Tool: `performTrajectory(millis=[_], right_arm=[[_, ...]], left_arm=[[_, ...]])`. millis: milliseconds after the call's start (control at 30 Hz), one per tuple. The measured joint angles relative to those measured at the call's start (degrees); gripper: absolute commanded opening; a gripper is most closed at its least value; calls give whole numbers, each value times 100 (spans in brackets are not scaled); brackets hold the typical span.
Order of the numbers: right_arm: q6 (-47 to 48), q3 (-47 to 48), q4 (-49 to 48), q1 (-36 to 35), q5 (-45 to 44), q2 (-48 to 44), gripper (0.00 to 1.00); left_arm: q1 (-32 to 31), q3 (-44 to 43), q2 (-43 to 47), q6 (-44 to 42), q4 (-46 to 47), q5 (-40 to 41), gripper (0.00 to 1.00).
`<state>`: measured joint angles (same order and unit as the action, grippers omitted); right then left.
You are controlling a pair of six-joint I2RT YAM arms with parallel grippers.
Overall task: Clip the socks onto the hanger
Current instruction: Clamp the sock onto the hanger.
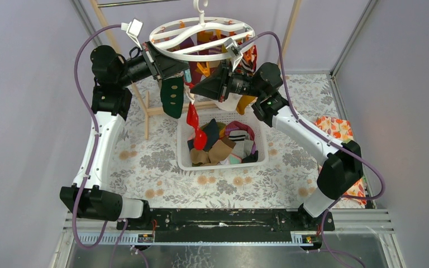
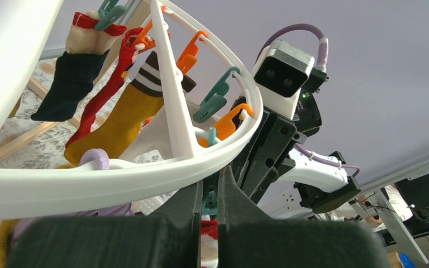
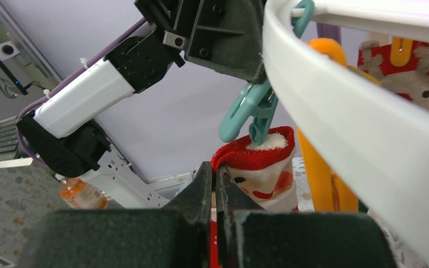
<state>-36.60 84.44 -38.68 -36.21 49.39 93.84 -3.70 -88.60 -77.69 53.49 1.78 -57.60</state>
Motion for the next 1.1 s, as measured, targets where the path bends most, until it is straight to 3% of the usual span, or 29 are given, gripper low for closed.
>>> performTrajectory(millis=[367,800,1100], right_arm=[[-87,28,-81,2,210,66,0],[0,-35,50,4,-479,7,0],[-197,-42,-153,7,-433,-4,0]], left_arm=[[0,0,-2,0,0,-7,0],[0,0,-4,105,125,13,0],[0,0,-4,116,166,9,0]])
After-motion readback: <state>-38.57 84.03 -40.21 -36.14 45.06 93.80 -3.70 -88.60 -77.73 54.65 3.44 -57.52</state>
